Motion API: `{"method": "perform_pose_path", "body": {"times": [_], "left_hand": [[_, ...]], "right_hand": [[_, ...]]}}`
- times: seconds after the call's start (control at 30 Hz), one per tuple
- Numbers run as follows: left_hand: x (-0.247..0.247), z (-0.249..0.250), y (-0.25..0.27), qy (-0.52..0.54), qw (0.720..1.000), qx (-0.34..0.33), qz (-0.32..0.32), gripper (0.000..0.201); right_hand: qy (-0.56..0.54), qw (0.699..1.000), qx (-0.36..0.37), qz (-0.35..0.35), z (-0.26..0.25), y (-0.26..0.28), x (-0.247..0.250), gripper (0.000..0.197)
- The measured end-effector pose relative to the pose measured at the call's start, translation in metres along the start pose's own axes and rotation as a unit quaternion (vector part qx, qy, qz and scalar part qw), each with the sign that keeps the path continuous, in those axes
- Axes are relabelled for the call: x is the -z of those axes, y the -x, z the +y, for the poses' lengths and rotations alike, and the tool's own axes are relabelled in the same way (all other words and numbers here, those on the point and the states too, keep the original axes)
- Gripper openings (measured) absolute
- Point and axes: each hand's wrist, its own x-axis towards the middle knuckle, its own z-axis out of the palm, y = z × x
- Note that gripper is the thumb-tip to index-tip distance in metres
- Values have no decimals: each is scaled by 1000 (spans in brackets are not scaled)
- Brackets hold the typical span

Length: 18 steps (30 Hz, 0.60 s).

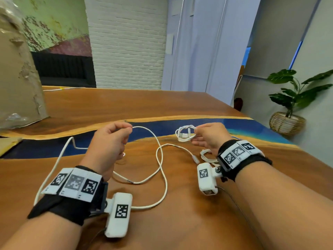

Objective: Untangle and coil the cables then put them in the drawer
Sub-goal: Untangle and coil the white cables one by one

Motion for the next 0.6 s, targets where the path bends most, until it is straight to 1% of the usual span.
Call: {"method": "perform_pose_path", "body": {"times": [0.03,0.07,0.1,0.13,0.17,0.2,0.23,0.27,0.33,0.37,0.43,0.47,0.5,0.57,0.6], "left_hand": [[0,-1,-1,2,1000,0,-1,14],[0,-1,-2,6,1000,1,-1,14],[1,-1,-3,11,1000,2,0,15],[2,-1,-3,17,1000,4,1,15],[3,-2,-4,23,1000,5,1,15],[3,-3,-5,27,1000,7,1,15],[3,-3,-6,29,1000,8,0,15],[4,-4,-6,29,1000,9,0,14],[4,-5,-6,27,1000,14,0,13],[4,-6,-6,24,1000,16,-1,13],[5,-6,-6,22,1000,19,0,12],[5,-5,-6,22,1000,19,1,12],[6,-5,-6,23,1000,21,3,12],[7,-4,-6,21,1000,22,5,12],[7,-4,-6,19,1000,22,5,12]], "right_hand": [[31,999,-10,10,2,-8,3,9],[96,995,-2,32,4,-18,7,9],[143,989,-8,43,5,-27,12,13],[232,972,-25,30,5,-30,13,23],[381,922,3,70,11,-34,16,33],[471,878,24,81,12,-40,19,39],[498,863,28,83,8,-42,18,43],[502,861,21,73,6,-44,18,45],[497,862,6,95,3,-48,13,46],[496,863,11,95,3,-50,12,47],[494,867,-3,59,4,-49,9,49],[503,863,4,39,4,-47,8,50],[510,859,19,35,4,-46,6,50],[555,831,30,10,3,-36,2,47],[549,835,31,-9,-1,-31,1,42]]}}
